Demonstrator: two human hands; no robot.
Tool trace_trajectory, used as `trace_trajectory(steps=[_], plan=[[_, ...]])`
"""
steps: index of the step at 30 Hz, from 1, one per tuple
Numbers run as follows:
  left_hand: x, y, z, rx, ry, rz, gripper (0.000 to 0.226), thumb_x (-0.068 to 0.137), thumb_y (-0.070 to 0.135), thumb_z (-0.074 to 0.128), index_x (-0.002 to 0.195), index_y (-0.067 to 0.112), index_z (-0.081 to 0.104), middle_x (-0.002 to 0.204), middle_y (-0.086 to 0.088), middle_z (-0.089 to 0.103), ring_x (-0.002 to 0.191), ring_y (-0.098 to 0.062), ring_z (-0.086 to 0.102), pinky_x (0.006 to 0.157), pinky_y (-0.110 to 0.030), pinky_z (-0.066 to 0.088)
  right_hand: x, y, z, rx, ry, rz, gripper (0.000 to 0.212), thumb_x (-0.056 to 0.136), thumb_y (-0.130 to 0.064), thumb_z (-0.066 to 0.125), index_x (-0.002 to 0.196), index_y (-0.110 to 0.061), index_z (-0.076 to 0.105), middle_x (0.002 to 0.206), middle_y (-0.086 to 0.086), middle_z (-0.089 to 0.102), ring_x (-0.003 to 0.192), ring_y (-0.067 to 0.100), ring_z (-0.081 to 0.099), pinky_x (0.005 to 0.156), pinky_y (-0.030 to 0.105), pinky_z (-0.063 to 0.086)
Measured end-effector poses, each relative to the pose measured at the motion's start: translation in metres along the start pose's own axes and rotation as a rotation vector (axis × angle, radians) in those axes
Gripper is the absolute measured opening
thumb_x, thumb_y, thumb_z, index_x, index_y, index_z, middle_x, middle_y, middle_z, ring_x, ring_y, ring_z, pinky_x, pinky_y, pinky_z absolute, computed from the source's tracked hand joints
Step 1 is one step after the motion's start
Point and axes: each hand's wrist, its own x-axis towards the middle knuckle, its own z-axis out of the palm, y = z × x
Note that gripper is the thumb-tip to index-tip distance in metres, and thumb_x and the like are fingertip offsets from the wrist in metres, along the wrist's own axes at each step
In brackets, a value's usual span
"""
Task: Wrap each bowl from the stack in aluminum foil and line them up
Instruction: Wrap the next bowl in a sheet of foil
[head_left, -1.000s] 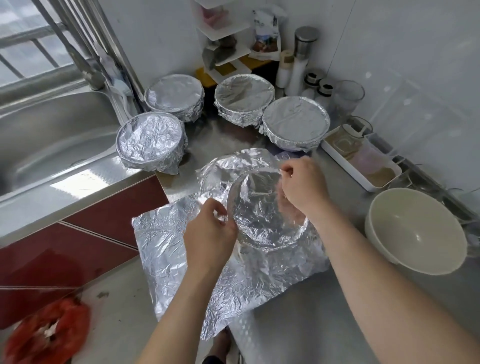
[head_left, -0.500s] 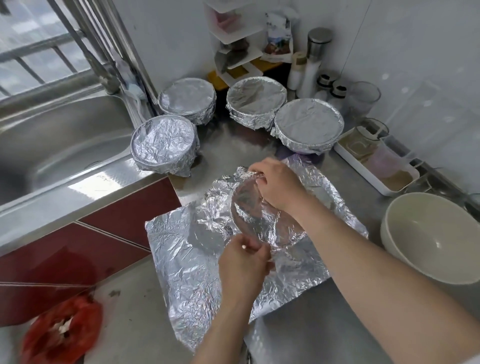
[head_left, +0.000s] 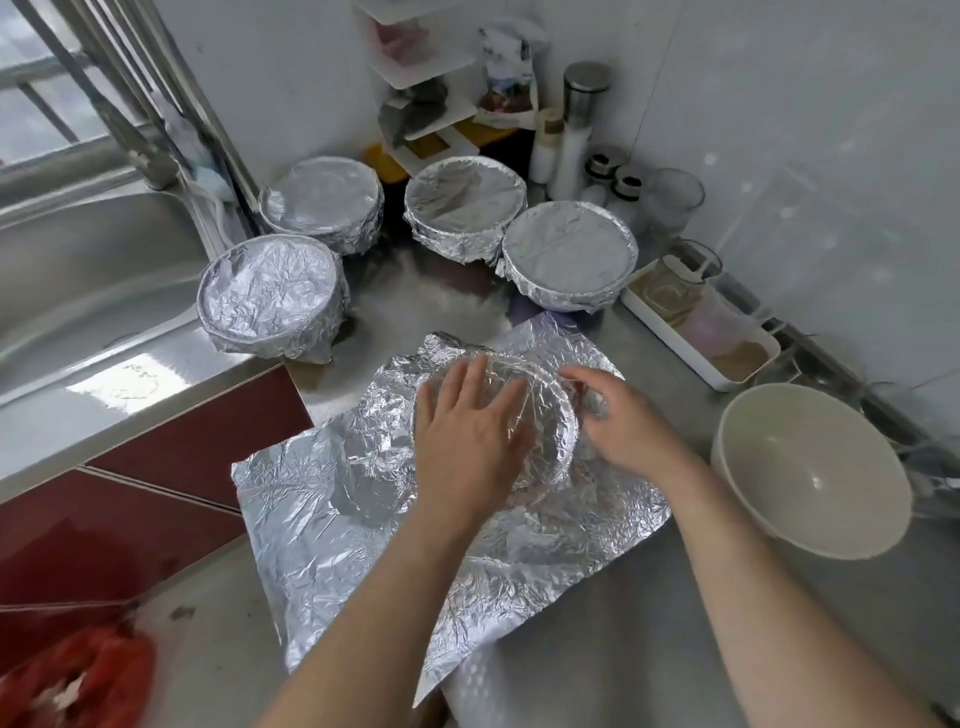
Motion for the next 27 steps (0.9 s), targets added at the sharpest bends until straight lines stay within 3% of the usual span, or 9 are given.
trace_trajectory(steps=[2,6,10,13,18,20,23,27], plan=[[0.013,-0.001,-0.001,0.046,-0.095,0.005,0.057,0.095,0.065,0.031,0.149,0.048,0.022,0.163,-0.002,0.009,0.150,-0.025,0.005,0.118,-0.057,-0.001,0.003,0.000,0.002,0.028,0.045,-0.003,0.056,0.091,-0.001,0.054,0.132,-0.039,0.053,0.141,-0.011,0.050,0.125,0.010,0.048,0.110,0.036,0.038],[0.027,0.010,0.002,0.116,-0.198,0.087,0.063,0.093,0.071,0.019,0.150,0.050,0.001,0.163,-0.002,-0.008,0.149,-0.024,-0.011,0.116,-0.064,-0.004,0.006,-0.001,0.004,0.098,0.131,-0.032,0.042,0.091,-0.005,0.060,0.125,-0.029,0.063,0.128,-0.007,0.061,0.111,0.008,0.056,0.102,0.031,0.044],[0.025,0.015,0.014,0.138,-0.215,0.118,0.067,0.090,0.075,0.006,0.150,0.049,-0.007,0.162,-0.002,-0.016,0.147,-0.026,-0.019,0.113,-0.064,-0.013,0.009,-0.001,0.007,0.185,0.141,-0.030,0.037,0.094,-0.007,0.058,0.128,-0.020,0.062,0.123,-0.007,0.062,0.107,0.001,0.053,0.090,0.009,0.037],[0.023,0.013,0.021,0.127,-0.204,0.111,0.069,0.088,0.076,0.000,0.150,0.048,-0.011,0.161,0.000,-0.019,0.147,-0.025,-0.020,0.113,-0.064,-0.012,0.009,0.004,0.013,0.253,0.118,-0.017,0.037,0.098,-0.009,0.052,0.134,-0.017,0.057,0.133,-0.008,0.058,0.117,-0.001,0.051,0.093,0.004,0.034],[0.022,0.012,0.029,0.124,-0.170,0.111,0.066,0.090,0.075,0.001,0.149,0.048,-0.013,0.161,0.001,-0.019,0.147,-0.025,-0.021,0.113,-0.065,-0.010,-0.002,0.009,0.019,0.515,0.027,0.031,0.041,0.102,-0.011,0.044,0.142,-0.023,0.046,0.139,-0.016,0.049,0.122,-0.008,0.046,0.106,0.017,0.036],[0.022,0.011,0.031,0.116,-0.161,0.110,0.066,0.091,0.075,0.002,0.149,0.048,-0.014,0.161,0.002,-0.020,0.147,-0.025,-0.021,0.113,-0.065,-0.010,-0.006,0.008,0.021,0.597,0.023,0.051,0.041,0.102,-0.011,0.043,0.141,-0.024,0.045,0.132,-0.020,0.049,0.111,-0.019,0.047,0.100,0.012,0.039],[0.022,0.011,0.031,0.105,-0.158,0.109,0.066,0.090,0.075,0.002,0.149,0.049,-0.014,0.161,0.002,-0.019,0.147,-0.025,-0.021,0.113,-0.065,-0.010,-0.009,0.013,0.022,0.685,0.022,0.089,0.042,0.100,-0.001,0.041,0.135,-0.022,0.050,0.124,-0.018,0.055,0.102,-0.021,0.052,0.083,0.001,0.041],[0.022,0.012,0.031,0.105,-0.162,0.104,0.066,0.090,0.076,0.000,0.149,0.049,-0.014,0.161,0.002,-0.020,0.147,-0.025,-0.021,0.113,-0.065,-0.010,-0.005,0.018,0.012,0.614,-0.093,0.078,0.058,0.093,0.011,0.041,0.112,-0.041,0.057,0.117,-0.022,0.058,0.102,-0.015,0.056,0.078,0.008,0.048]])
